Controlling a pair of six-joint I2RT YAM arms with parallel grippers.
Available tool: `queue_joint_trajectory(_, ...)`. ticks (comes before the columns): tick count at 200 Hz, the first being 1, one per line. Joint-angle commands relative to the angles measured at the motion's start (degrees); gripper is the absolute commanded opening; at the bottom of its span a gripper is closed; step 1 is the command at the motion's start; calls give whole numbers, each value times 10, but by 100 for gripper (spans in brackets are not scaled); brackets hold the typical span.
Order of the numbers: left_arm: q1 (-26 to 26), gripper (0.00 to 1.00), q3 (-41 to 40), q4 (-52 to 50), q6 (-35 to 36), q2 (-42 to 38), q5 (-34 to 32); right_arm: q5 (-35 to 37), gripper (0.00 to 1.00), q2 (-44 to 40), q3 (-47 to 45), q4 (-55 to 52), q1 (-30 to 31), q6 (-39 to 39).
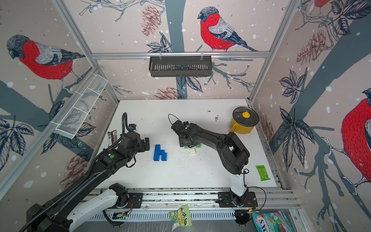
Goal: Assemble the letter h with lego
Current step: Assemble the lego brick with the lego brick.
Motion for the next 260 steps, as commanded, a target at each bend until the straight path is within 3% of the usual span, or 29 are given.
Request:
queue_joint_trajectory(1,-1,98,0,7,0,0,4,-6,51,10,-1,-28,2,-10)
queue_joint_trajectory(260,-2,98,-1,8,0,5,8,-11,51,14,5,-26,5,-5)
